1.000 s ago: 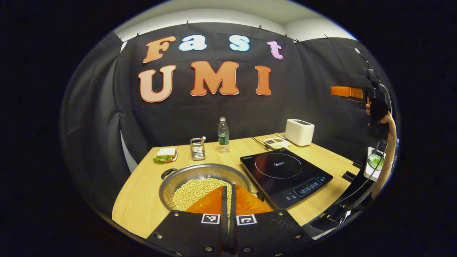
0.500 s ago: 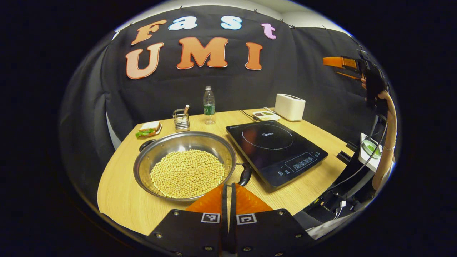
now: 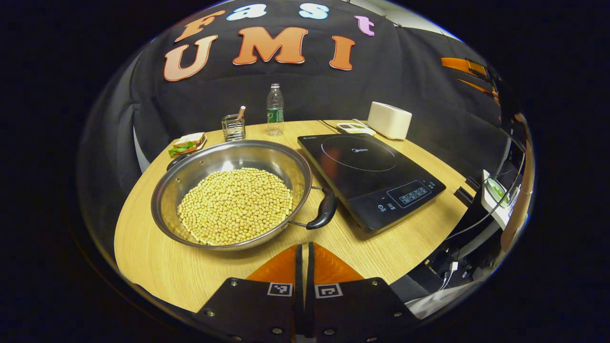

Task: First push the handle of the pot to place it horizontally, then grasp the pot with both hands and set it on the induction cooktop.

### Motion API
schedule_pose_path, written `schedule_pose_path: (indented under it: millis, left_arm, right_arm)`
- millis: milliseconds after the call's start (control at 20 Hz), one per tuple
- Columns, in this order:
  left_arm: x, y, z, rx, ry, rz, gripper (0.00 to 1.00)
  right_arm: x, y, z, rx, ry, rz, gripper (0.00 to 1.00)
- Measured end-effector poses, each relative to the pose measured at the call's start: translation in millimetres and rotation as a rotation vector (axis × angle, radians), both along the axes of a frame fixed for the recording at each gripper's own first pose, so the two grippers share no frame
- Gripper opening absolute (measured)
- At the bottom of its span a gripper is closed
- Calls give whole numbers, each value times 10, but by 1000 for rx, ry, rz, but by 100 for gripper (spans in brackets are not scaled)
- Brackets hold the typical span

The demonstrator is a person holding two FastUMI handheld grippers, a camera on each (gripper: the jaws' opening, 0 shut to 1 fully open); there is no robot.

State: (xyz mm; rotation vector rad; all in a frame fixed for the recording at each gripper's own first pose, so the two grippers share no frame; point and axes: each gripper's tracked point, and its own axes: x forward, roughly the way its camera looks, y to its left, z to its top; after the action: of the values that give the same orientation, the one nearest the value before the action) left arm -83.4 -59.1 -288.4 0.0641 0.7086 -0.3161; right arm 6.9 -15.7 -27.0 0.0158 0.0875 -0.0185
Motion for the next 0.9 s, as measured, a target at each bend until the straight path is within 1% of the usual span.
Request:
schedule_pose_path:
  millis: [250,500,900]
  left_arm:
    - [80,-86,-92,-9,15,-6,2]
    - [207,-190,-124,-18,-2,0,2]
    - [376,-308,-177,-10,4,4,2]
  right_arm:
    - [22,-42,-40,4,11,-6,95]
    - [45,-123,-77,-7,17,-17,95]
    - [113,-233,-166,3,31,-30,95]
